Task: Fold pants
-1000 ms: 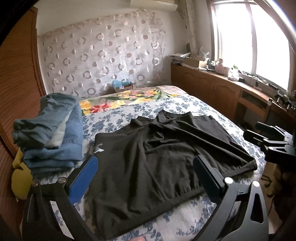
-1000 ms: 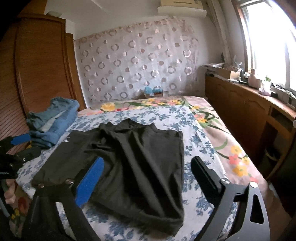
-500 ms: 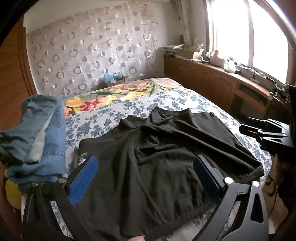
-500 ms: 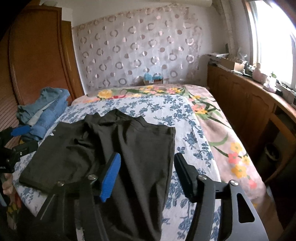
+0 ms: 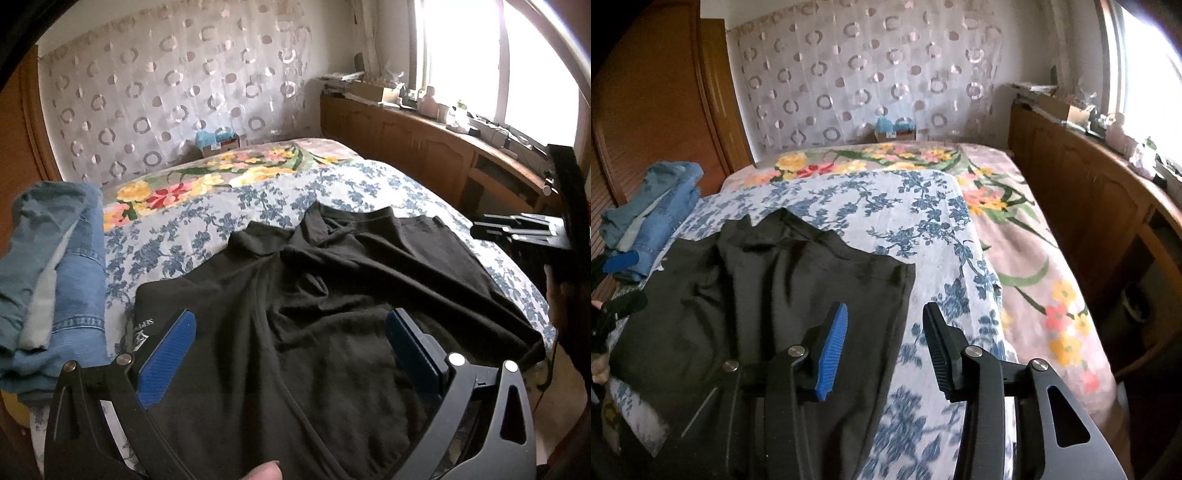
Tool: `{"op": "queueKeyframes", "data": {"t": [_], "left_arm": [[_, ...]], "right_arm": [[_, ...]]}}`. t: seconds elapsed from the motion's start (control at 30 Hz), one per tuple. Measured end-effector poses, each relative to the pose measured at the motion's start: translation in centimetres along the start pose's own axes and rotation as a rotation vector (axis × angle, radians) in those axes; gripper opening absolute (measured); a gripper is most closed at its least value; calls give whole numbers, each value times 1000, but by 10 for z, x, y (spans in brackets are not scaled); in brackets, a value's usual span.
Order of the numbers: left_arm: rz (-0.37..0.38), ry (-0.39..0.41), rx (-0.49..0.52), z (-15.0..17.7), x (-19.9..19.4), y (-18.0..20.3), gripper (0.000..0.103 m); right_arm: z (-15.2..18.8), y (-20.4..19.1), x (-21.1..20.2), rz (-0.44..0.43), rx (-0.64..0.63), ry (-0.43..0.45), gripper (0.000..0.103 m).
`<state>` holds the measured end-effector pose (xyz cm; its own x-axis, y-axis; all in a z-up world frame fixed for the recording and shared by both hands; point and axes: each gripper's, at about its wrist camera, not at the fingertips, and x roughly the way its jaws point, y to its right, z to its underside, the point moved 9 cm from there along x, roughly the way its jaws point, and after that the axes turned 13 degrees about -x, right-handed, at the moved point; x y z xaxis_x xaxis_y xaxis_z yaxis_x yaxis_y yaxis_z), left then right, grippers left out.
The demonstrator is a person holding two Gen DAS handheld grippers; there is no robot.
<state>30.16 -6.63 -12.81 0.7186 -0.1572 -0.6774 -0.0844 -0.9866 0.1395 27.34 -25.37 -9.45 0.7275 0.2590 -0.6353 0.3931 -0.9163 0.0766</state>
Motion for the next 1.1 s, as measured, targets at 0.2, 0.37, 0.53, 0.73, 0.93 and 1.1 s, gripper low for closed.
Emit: {"op": "queueKeyframes", "data": {"t": [0.2, 0.37, 0.53, 0.73, 0.93, 1.1], "left_arm": [[17, -36, -4, 4, 16, -3, 103], [29, -51, -18, 9, 22, -6, 103], [35, -69, -36, 13, 26, -10, 103], [50, -75, -33, 18, 27, -8, 103], [52, -83, -30, 21, 29, -9, 103], [50, -89, -32, 22, 30, -10, 103]], "right_arm": [[-9, 7, 16, -34, 0, -62, 35], [-14, 8, 31, -23, -13, -118, 35], [-21, 5, 27, -7, -55, -145, 28], [-26, 5, 17, -12, -81, -150, 5], [-28, 31, 13, 90, -49, -137, 3], [-27, 30, 5, 97, -47, -133, 3]]}}
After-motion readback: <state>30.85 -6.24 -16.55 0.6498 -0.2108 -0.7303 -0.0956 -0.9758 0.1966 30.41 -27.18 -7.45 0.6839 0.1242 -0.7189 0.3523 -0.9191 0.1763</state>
